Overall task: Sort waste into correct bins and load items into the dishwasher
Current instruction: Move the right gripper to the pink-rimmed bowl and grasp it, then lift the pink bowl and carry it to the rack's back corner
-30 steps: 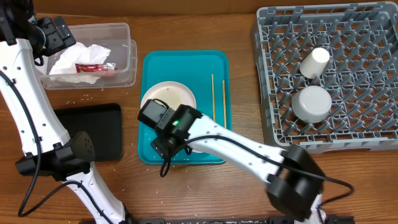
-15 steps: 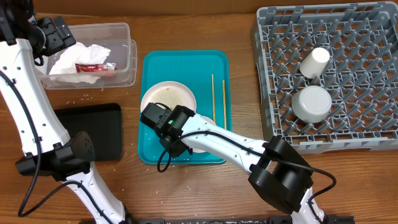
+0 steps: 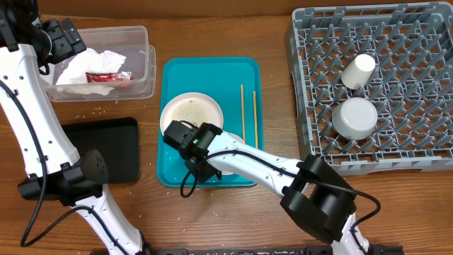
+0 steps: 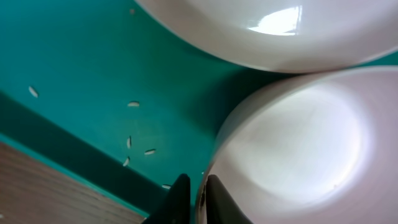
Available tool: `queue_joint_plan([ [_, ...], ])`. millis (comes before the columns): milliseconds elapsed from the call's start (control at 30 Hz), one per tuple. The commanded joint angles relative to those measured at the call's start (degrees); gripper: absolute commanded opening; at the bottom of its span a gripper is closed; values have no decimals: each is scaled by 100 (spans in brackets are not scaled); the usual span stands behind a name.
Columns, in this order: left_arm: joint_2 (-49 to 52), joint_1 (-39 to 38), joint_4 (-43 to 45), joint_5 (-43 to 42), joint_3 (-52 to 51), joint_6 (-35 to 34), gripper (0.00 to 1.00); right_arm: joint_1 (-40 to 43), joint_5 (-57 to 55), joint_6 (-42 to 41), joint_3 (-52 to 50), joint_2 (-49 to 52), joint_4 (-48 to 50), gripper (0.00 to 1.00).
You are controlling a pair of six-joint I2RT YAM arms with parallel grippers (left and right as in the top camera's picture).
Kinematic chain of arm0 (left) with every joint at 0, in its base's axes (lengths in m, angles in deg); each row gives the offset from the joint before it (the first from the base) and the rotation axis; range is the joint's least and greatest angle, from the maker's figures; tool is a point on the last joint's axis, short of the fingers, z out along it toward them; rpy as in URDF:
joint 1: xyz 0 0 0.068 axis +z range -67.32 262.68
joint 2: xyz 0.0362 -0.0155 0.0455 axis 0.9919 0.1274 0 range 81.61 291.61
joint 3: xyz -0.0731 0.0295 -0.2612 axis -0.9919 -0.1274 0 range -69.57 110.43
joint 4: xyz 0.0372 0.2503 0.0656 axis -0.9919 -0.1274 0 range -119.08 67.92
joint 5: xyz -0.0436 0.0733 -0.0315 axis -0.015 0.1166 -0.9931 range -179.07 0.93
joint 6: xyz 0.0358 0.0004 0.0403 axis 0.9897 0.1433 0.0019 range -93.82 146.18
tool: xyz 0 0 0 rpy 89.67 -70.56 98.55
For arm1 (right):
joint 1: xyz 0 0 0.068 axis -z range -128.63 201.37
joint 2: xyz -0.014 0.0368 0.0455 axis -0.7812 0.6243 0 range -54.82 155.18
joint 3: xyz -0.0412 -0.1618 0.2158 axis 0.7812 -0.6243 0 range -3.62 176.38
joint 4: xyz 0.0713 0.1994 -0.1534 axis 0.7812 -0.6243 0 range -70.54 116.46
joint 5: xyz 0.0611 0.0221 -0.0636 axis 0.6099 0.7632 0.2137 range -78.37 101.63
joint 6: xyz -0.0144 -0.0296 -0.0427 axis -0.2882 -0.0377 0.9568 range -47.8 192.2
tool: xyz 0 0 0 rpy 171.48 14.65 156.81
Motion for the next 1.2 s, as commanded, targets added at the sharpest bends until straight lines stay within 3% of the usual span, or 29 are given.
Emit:
queue_joint_plan([
  [0, -46, 24, 7, 31, -11, 127, 100, 20, 105, -94, 264, -37, -181, 4],
  [300, -46, 24, 7, 31, -11, 127, 100, 278, -317, -103, 2155, -70, -1458, 4],
  [500, -46, 24, 7, 31, -11, 127, 100, 1574, -680, -39, 3987, -70, -1930, 4],
  [600, -46, 24, 4, 28, -11, 127, 100, 2485, 52, 39, 4581, -70, -1875, 4],
  [900, -46, 24, 7, 28, -11, 127, 100, 5506, 4581, 90, 4861, -33, -459, 4],
  [1167, -46, 24, 7, 28, -11, 127, 100, 6653, 5650, -1224, 4581, 402, 1849, 4],
])
